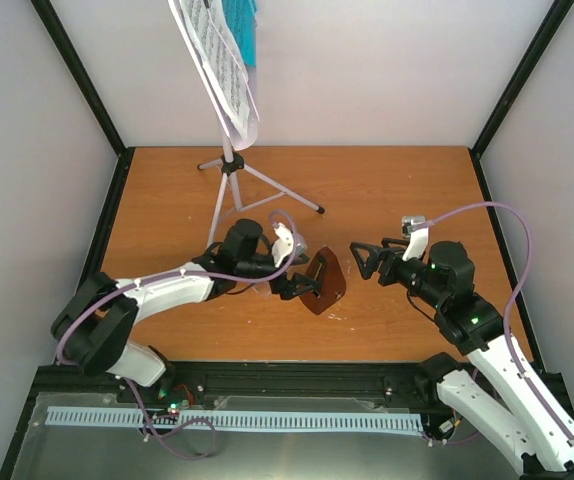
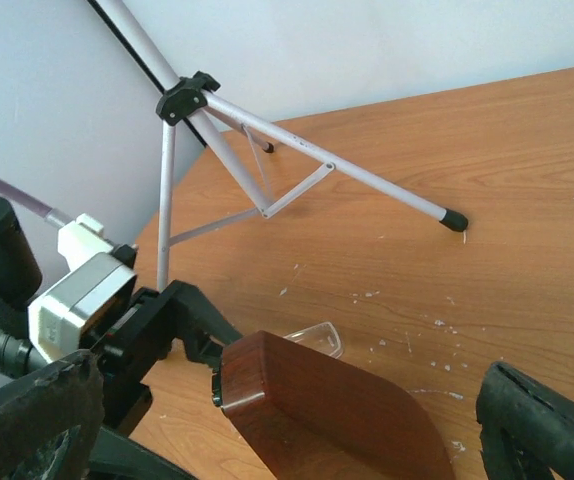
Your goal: Pack up the instrument practice props
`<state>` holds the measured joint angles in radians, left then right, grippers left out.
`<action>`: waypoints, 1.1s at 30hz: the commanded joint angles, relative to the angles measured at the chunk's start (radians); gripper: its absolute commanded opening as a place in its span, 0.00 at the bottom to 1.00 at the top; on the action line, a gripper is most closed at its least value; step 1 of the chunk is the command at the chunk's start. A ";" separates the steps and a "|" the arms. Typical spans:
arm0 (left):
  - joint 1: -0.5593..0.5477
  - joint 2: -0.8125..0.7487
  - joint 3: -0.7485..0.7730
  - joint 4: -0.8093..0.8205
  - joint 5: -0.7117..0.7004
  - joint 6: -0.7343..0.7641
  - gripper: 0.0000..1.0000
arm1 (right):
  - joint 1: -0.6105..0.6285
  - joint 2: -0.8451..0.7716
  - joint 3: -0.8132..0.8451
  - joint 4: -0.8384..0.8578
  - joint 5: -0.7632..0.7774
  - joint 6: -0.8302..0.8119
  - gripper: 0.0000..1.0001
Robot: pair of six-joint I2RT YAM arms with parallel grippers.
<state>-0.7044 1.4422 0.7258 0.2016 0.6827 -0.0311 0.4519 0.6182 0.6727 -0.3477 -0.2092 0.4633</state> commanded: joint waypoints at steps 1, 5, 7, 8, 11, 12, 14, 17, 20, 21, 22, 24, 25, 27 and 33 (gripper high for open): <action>-0.037 0.064 0.085 0.013 -0.080 0.092 0.87 | -0.007 -0.002 0.006 0.006 -0.021 -0.035 1.00; -0.037 0.072 0.069 0.050 -0.085 0.095 0.85 | -0.008 -0.008 0.017 -0.012 -0.029 -0.050 1.00; -0.038 0.075 0.066 0.059 -0.071 0.093 0.84 | -0.008 -0.010 0.015 -0.014 -0.029 -0.049 1.00; -0.037 0.078 0.066 0.061 -0.065 0.093 0.80 | -0.007 -0.012 0.013 -0.014 -0.028 -0.046 1.00; -0.038 0.084 0.072 0.055 -0.050 0.098 0.69 | -0.007 -0.008 0.003 0.004 -0.029 -0.027 1.00; -0.039 0.082 0.068 0.057 -0.048 0.101 0.66 | -0.007 -0.004 0.003 0.010 -0.030 -0.020 1.00; -0.039 0.071 0.051 0.073 -0.052 0.104 0.63 | -0.007 0.007 0.012 0.017 -0.041 -0.015 1.00; -0.040 0.068 0.038 0.077 -0.067 0.105 0.56 | -0.007 0.015 0.011 0.016 -0.036 -0.015 1.00; -0.039 0.072 0.037 0.072 -0.062 0.097 0.53 | -0.008 0.002 -0.010 0.024 -0.021 -0.015 1.00; -0.038 0.071 0.036 0.076 -0.060 0.094 0.52 | -0.007 0.001 -0.013 0.027 -0.019 -0.017 1.00; -0.039 0.071 0.034 0.081 -0.059 0.091 0.52 | -0.007 0.002 -0.012 0.026 -0.021 -0.022 1.00; -0.039 0.069 0.034 0.088 -0.058 0.084 0.50 | -0.007 0.013 -0.003 0.019 -0.027 -0.032 1.00; -0.040 0.069 0.035 0.092 -0.058 0.083 0.49 | -0.007 0.018 0.006 0.016 -0.028 -0.038 1.00; -0.040 0.067 0.034 0.098 -0.060 0.080 0.48 | -0.007 0.029 0.015 0.010 -0.030 -0.044 1.00; -0.039 0.068 0.041 0.105 -0.039 0.061 0.44 | -0.007 0.030 0.005 0.022 -0.036 -0.030 1.00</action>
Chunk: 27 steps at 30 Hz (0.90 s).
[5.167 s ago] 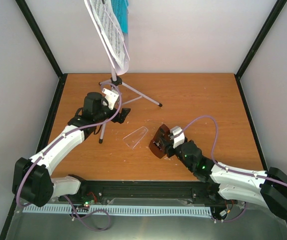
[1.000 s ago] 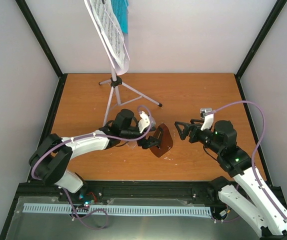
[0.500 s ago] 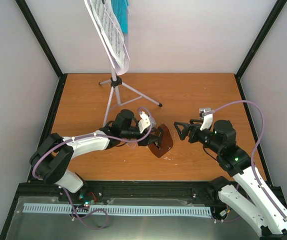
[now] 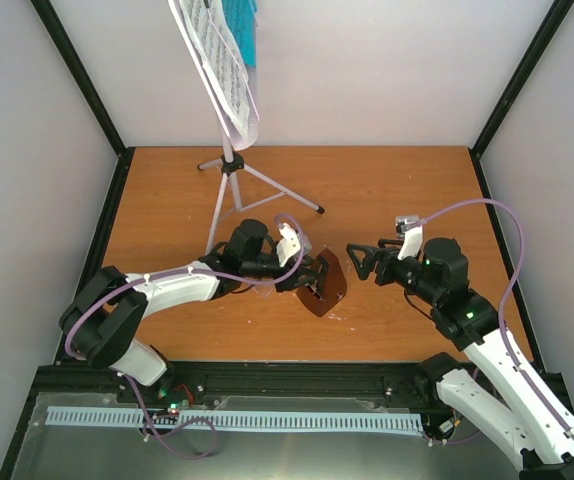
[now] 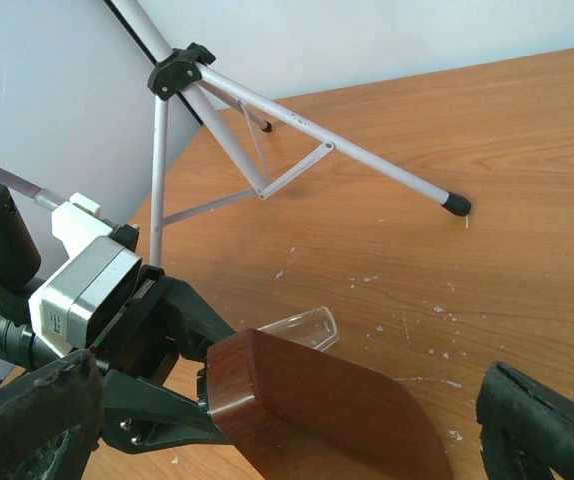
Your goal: Pack up the instrument practice props
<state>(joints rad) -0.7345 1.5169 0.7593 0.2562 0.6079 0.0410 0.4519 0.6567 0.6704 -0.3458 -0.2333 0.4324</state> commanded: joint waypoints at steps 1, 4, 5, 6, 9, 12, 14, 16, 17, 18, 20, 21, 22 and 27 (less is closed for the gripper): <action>-0.009 -0.008 0.007 0.051 0.038 -0.013 0.44 | -0.007 -0.011 0.004 0.020 -0.014 0.005 1.00; -0.009 -0.016 0.004 0.052 0.037 -0.015 0.43 | -0.008 -0.022 -0.003 0.022 -0.012 0.011 1.00; -0.008 -0.016 0.003 0.051 0.036 -0.014 0.43 | -0.008 -0.025 -0.004 0.022 -0.011 0.012 1.00; -0.008 -0.017 0.001 0.051 0.036 -0.014 0.43 | -0.007 -0.026 -0.005 0.021 -0.009 0.013 1.00; -0.009 -0.022 -0.001 0.051 0.048 -0.026 0.48 | -0.007 -0.027 -0.004 0.015 -0.001 0.022 1.00; -0.009 -0.052 -0.020 0.070 0.062 -0.074 0.61 | -0.007 -0.019 0.000 -0.016 0.032 0.058 1.00; -0.006 -0.091 -0.054 0.098 0.060 -0.124 0.73 | -0.007 -0.007 0.004 -0.059 0.071 0.100 1.00; 0.000 -0.125 -0.082 0.130 0.055 -0.187 0.80 | -0.007 0.006 -0.015 -0.095 0.107 0.152 1.00; 0.006 -0.134 -0.094 0.142 0.061 -0.224 0.83 | -0.008 0.013 -0.034 -0.107 0.120 0.186 1.00; 0.011 -0.139 -0.104 0.159 0.079 -0.271 0.85 | -0.008 0.017 -0.063 -0.110 0.124 0.220 1.00; 0.025 -0.132 -0.126 0.203 0.134 -0.333 0.92 | -0.009 0.022 -0.128 -0.089 0.094 0.290 0.99; 0.035 -0.121 -0.137 0.228 0.166 -0.372 0.95 | -0.009 0.024 -0.164 -0.072 0.068 0.329 0.97; 0.047 -0.108 -0.147 0.255 0.194 -0.426 0.97 | -0.009 0.024 -0.199 -0.046 0.036 0.369 0.94; 0.091 -0.082 -0.198 0.350 0.236 -0.510 0.98 | -0.009 0.022 -0.378 0.153 -0.104 0.515 0.84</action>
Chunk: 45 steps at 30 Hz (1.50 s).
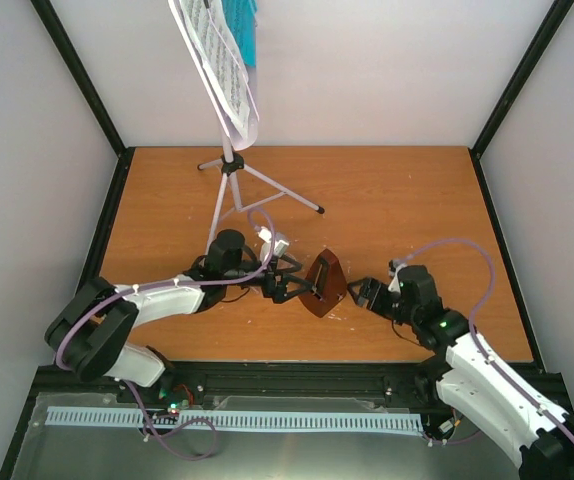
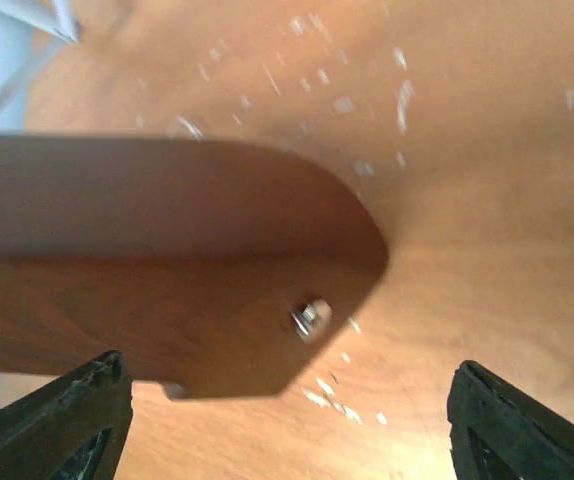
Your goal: Pack up the instrument practice props
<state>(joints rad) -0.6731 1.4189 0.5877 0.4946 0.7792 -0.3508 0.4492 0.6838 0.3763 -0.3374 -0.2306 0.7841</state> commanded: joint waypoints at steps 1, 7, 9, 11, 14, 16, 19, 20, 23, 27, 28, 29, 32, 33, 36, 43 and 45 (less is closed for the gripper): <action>0.034 0.022 -0.024 0.093 0.053 -0.110 0.98 | -0.007 0.000 -0.104 0.167 -0.112 0.171 0.84; 0.047 0.105 0.003 0.046 0.076 -0.085 0.98 | -0.006 0.065 -0.112 0.189 -0.111 0.143 0.81; 0.048 0.126 0.014 0.031 0.072 -0.065 0.98 | -0.006 0.087 -0.109 0.203 -0.114 0.136 0.79; 0.049 0.141 0.026 0.018 0.068 -0.046 0.98 | -0.006 0.108 -0.105 0.215 -0.111 0.127 0.77; 0.049 0.168 0.041 0.014 0.080 -0.028 0.98 | -0.006 0.140 -0.096 0.232 -0.108 0.111 0.74; 0.048 0.186 0.047 0.011 0.087 -0.020 0.97 | -0.006 0.162 -0.088 0.237 -0.106 0.101 0.72; 0.048 0.210 0.060 -0.015 0.081 0.005 0.96 | -0.006 0.190 -0.076 0.239 -0.098 0.080 0.70; 0.048 0.220 0.066 -0.029 0.078 0.015 0.96 | -0.006 0.195 -0.072 0.238 -0.092 0.075 0.69; 0.047 0.237 0.079 -0.055 0.071 0.037 0.95 | -0.006 0.209 -0.066 0.238 -0.075 0.060 0.68; 0.038 0.244 0.083 -0.076 0.067 0.058 0.95 | -0.006 0.233 -0.060 0.257 -0.075 0.036 0.65; 0.035 0.245 0.081 -0.076 0.068 0.059 0.95 | -0.006 0.243 -0.057 0.262 -0.077 0.028 0.65; 0.030 0.248 0.081 -0.077 0.068 0.060 0.95 | -0.006 0.252 -0.054 0.266 -0.078 0.022 0.64; 0.007 0.251 0.084 -0.093 0.067 0.070 0.95 | -0.006 0.272 -0.045 0.276 -0.068 0.000 0.63; -0.003 0.252 0.087 -0.100 0.063 0.072 0.95 | -0.006 0.277 -0.046 0.287 -0.063 -0.004 0.63; -0.027 0.253 0.089 -0.108 0.046 0.071 0.95 | -0.006 0.286 -0.054 0.318 -0.057 -0.012 0.63; -0.068 0.244 0.075 -0.053 0.048 0.038 0.94 | -0.006 0.348 -0.034 0.364 -0.054 -0.069 0.63; -0.073 0.249 0.075 -0.035 0.061 0.026 0.94 | -0.006 0.370 -0.026 0.387 -0.056 -0.088 0.64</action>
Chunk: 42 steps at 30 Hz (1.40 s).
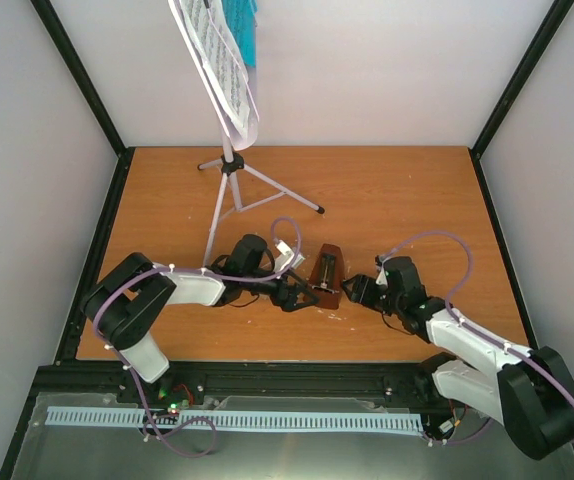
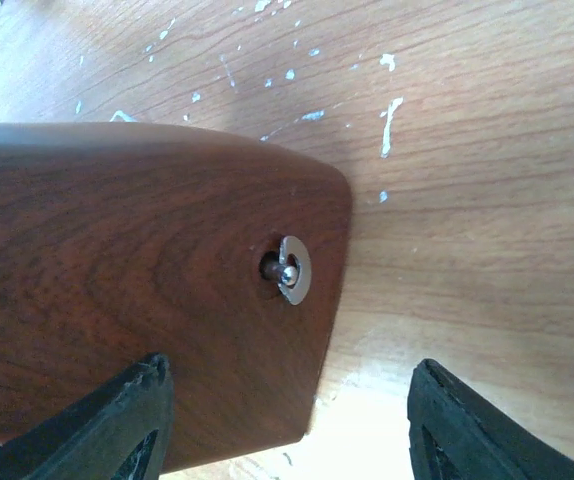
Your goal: Pack up the instrument practice props
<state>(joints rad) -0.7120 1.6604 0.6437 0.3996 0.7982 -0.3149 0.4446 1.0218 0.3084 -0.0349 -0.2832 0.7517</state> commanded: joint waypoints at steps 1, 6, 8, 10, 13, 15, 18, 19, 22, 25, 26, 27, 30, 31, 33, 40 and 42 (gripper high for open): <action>-0.036 0.011 0.020 0.063 0.044 -0.014 0.94 | -0.001 0.044 0.045 0.094 -0.004 -0.066 0.64; -0.036 -0.013 0.023 0.038 0.017 -0.029 0.94 | -0.001 0.102 0.082 0.113 0.001 -0.127 0.65; -0.036 -0.041 0.013 0.035 -0.005 -0.038 0.94 | -0.004 0.122 0.092 0.128 -0.004 -0.145 0.66; -0.036 -0.065 0.006 0.010 -0.040 -0.041 0.95 | -0.003 0.142 0.102 0.134 -0.009 -0.159 0.66; -0.037 -0.119 0.019 -0.118 -0.149 -0.024 0.95 | -0.005 0.153 0.113 0.126 0.014 -0.171 0.66; -0.035 -0.171 0.040 -0.234 -0.257 -0.010 0.96 | -0.011 0.131 0.110 0.116 0.047 -0.175 0.67; -0.023 -0.272 0.054 -0.370 -0.378 0.011 0.98 | -0.026 0.068 0.106 0.069 0.087 -0.186 0.71; -0.013 -0.302 0.055 -0.406 -0.402 0.015 0.99 | -0.033 0.044 0.101 0.050 0.102 -0.190 0.72; 0.064 -0.382 0.045 -0.493 -0.452 0.012 0.99 | -0.062 -0.047 0.091 -0.015 0.126 -0.204 0.75; 0.138 -0.391 0.034 -0.551 -0.504 0.004 0.96 | -0.079 -0.136 0.090 -0.091 0.142 -0.218 0.78; 0.148 -0.375 0.040 -0.595 -0.531 0.006 0.92 | -0.081 -0.163 0.092 -0.114 0.146 -0.222 0.79; 0.151 -0.355 0.062 -0.630 -0.549 0.012 0.89 | -0.081 -0.189 0.093 -0.134 0.149 -0.224 0.80; 0.152 -0.279 0.103 -0.682 -0.564 0.041 0.78 | -0.081 -0.248 0.088 -0.175 0.142 -0.209 0.81; 0.151 -0.256 0.110 -0.685 -0.576 0.046 0.74 | -0.081 -0.260 0.083 -0.178 0.134 -0.200 0.81; 0.152 -0.228 0.120 -0.688 -0.603 0.059 0.68 | -0.083 -0.278 0.069 -0.175 0.114 -0.174 0.82; 0.152 -0.151 0.141 -0.678 -0.659 0.094 0.63 | -0.083 -0.313 -0.001 -0.114 0.057 -0.096 0.82; 0.151 -0.128 0.147 -0.670 -0.655 0.098 0.59 | -0.084 -0.309 -0.001 -0.112 0.054 -0.096 0.81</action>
<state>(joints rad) -0.5571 1.4971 0.7422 -0.2638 0.1761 -0.2546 0.3702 0.7227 0.3229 -0.1688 -0.2031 0.6205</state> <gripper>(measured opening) 0.622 0.816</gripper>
